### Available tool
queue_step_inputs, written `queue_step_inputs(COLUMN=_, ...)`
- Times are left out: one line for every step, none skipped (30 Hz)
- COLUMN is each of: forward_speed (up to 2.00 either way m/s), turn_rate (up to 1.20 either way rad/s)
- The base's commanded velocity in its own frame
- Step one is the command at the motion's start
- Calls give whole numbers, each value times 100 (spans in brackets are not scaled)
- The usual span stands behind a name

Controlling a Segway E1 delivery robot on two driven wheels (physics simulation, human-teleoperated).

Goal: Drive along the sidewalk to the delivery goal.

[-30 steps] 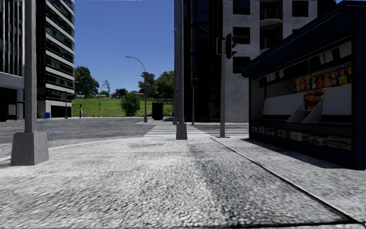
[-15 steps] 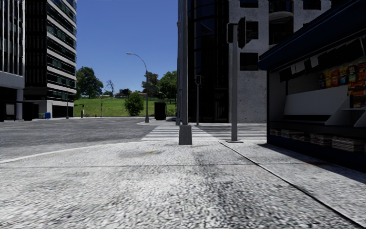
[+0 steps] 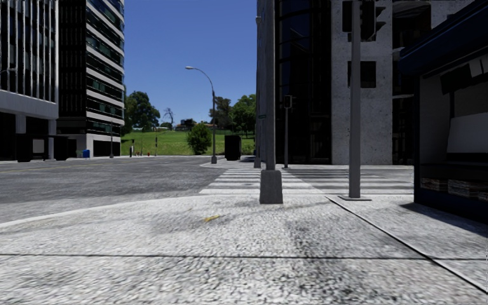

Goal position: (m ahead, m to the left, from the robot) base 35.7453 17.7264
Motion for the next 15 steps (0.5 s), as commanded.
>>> queue_step_inputs(forward_speed=200, turn_rate=0)
queue_step_inputs(forward_speed=200, turn_rate=0)
queue_step_inputs(forward_speed=200, turn_rate=0)
queue_step_inputs(forward_speed=200, turn_rate=0)
queue_step_inputs(forward_speed=200, turn_rate=0)
queue_step_inputs(forward_speed=200, turn_rate=0)
queue_step_inputs(forward_speed=200, turn_rate=1)
queue_step_inputs(forward_speed=200, turn_rate=13)
queue_step_inputs(forward_speed=200, turn_rate=32)
queue_step_inputs(forward_speed=200, turn_rate=58)
queue_step_inputs(forward_speed=200, turn_rate=73)
queue_step_inputs(forward_speed=200, turn_rate=77)
queue_step_inputs(forward_speed=200, turn_rate=76)
queue_step_inputs(forward_speed=200, turn_rate=76)
queue_step_inputs(forward_speed=200, turn_rate=22)
